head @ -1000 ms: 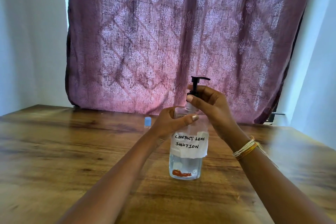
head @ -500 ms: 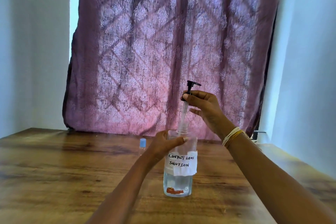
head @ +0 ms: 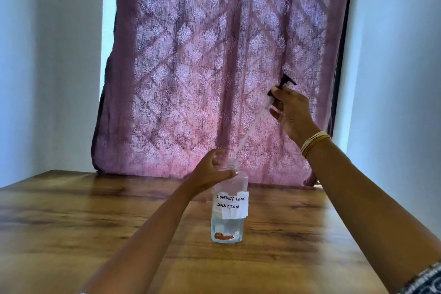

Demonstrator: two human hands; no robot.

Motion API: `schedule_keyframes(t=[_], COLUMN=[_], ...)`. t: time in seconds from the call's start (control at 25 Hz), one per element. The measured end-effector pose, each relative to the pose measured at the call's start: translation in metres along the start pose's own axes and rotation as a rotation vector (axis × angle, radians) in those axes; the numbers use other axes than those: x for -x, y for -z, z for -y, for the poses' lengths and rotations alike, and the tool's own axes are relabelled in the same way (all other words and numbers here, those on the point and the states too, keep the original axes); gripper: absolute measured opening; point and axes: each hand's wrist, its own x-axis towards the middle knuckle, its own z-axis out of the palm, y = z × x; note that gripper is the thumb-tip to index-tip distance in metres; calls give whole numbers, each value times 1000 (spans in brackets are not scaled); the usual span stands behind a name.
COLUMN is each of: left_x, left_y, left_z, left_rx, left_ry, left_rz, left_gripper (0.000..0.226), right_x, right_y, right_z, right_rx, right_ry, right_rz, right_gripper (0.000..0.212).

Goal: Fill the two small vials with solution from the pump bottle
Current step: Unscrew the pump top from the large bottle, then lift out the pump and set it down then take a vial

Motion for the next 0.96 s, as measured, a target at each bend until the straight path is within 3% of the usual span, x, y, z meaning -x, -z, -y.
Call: schedule_keyframes(t=[0.12, 0.28, 0.36, 0.48, 0.6, 0.72, 0.8, 0.96], left_x=[0, 4, 8, 18, 32, 46, 51, 54], left_y=[-4, -14, -22, -41, -62, -74, -77, -76], left_z=[-24, -44, -45, -40, -31, -14, 0, 32], left_rx=[-76, -136, -289, -566, -719, -682, -644, -592], left_ry=[-182, -278, -298, -371, -498, -578, -574, -519], left_rz=[-73, -16, -1, -12, -151, -390, -472, -456], left_gripper=[62, 58, 60, 58, 46, 42, 45, 59], right_x=[2, 9, 12, 20, 39, 57, 62, 68], right_y=[10, 37, 62, 100, 132, 155, 163, 169], right_z=[15, 19, 7, -31, -81, -125, -148, -186], right_rx=[-57, -128, -133, -107, 0, 202, 411, 641], right_ry=[20, -48, -126, -337, -571, -739, -758, -707], right_rz=[-122, -250, -259, -146, -56, -37, -17, -55], right_gripper=[8, 12, 11, 14, 14, 21, 24, 22])
